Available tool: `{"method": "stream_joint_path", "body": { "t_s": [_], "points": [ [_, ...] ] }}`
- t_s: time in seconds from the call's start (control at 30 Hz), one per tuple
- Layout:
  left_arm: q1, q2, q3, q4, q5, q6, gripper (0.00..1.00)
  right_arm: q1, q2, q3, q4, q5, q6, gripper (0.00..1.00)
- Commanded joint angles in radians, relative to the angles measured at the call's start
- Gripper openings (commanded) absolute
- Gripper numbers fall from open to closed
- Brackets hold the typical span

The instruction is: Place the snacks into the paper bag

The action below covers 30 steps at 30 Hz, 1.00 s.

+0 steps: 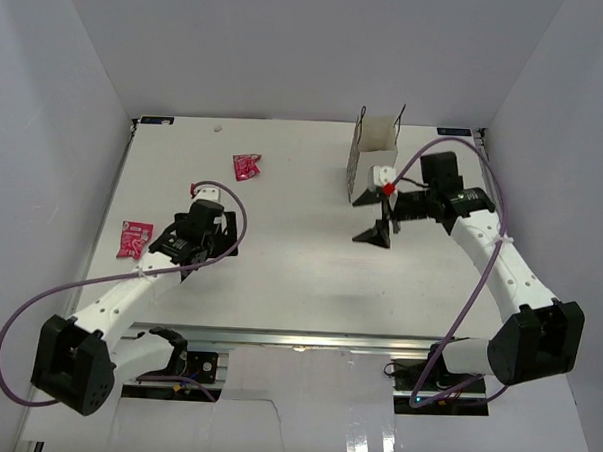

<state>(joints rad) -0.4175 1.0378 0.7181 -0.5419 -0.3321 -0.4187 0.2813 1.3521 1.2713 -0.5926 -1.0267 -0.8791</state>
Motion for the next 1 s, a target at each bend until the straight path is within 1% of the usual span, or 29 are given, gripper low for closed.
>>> {"method": "stream_joint_path", "body": {
  "t_s": [0.0, 0.03, 0.07, 0.1, 0.2, 0.27, 0.33, 0.37, 0.5, 0.63, 0.7, 0.73, 0.77, 0.8, 0.83, 0.9, 0.97],
  "points": [
    [0.031, 0.094, 0.043, 0.173, -0.111, 0.372, 0.98, -0.001, -0.062, -0.194, -0.268, -0.033, -0.342, 0.88],
    [0.058, 0.161, 0.052, 0.227, -0.096, 0.412, 0.97, -0.001, -0.083, -0.228, -0.265, -0.015, -0.351, 0.88],
    [0.087, 0.194, 0.084, 0.244, -0.035, 0.485, 0.95, -0.001, -0.122, -0.26, -0.265, -0.01, -0.363, 0.88],
    [0.135, 0.227, 0.099, 0.275, -0.022, 0.504, 0.94, -0.001, -0.14, -0.314, -0.265, -0.009, -0.368, 0.88],
    [0.19, 0.341, 0.135, 0.328, 0.019, 0.599, 0.88, -0.001, -0.198, -0.392, -0.265, 0.0, -0.368, 0.88],
    [0.226, 0.431, 0.162, 0.33, 0.068, 0.645, 0.79, -0.001, -0.231, -0.418, -0.265, 0.005, -0.357, 0.88],
    [0.252, 0.487, 0.185, 0.313, 0.099, 0.643, 0.75, -0.001, -0.254, -0.44, -0.265, 0.013, -0.351, 0.88],
    [0.269, 0.523, 0.194, 0.316, 0.144, 0.637, 0.73, -0.001, -0.261, -0.444, -0.263, 0.016, -0.347, 0.88],
    [0.275, 0.557, 0.218, 0.329, 0.22, 0.621, 0.7, -0.002, -0.272, -0.449, -0.262, 0.03, -0.339, 0.87],
    [0.275, 0.568, 0.219, 0.324, 0.229, 0.617, 0.69, -0.002, -0.265, -0.444, -0.247, 0.028, -0.328, 0.87],
    [0.275, 0.577, 0.212, 0.318, 0.229, 0.614, 0.61, -0.002, -0.261, -0.443, -0.24, 0.024, -0.319, 0.87],
    [0.276, 0.581, 0.21, 0.315, 0.228, 0.61, 0.55, -0.002, -0.254, -0.441, -0.237, 0.022, -0.311, 0.87],
    [0.276, 0.587, 0.207, 0.307, 0.225, 0.607, 0.36, -0.001, -0.252, -0.434, -0.234, 0.019, -0.308, 0.87],
    [0.276, 0.59, 0.204, 0.304, 0.216, 0.597, 0.27, -0.002, -0.248, -0.429, -0.234, 0.017, -0.304, 0.87],
    [0.278, 0.59, 0.204, 0.3, 0.215, 0.594, 0.22, -0.002, -0.245, -0.426, -0.236, 0.014, -0.301, 0.87],
    [0.276, 0.575, 0.198, 0.298, 0.225, 0.594, 0.16, -0.002, -0.239, -0.412, -0.234, 0.008, -0.296, 0.87],
    [0.278, 0.559, 0.198, 0.298, 0.238, 0.595, 0.13, -0.002, -0.234, -0.4, -0.234, -0.006, -0.29, 0.87]
  ]
}}
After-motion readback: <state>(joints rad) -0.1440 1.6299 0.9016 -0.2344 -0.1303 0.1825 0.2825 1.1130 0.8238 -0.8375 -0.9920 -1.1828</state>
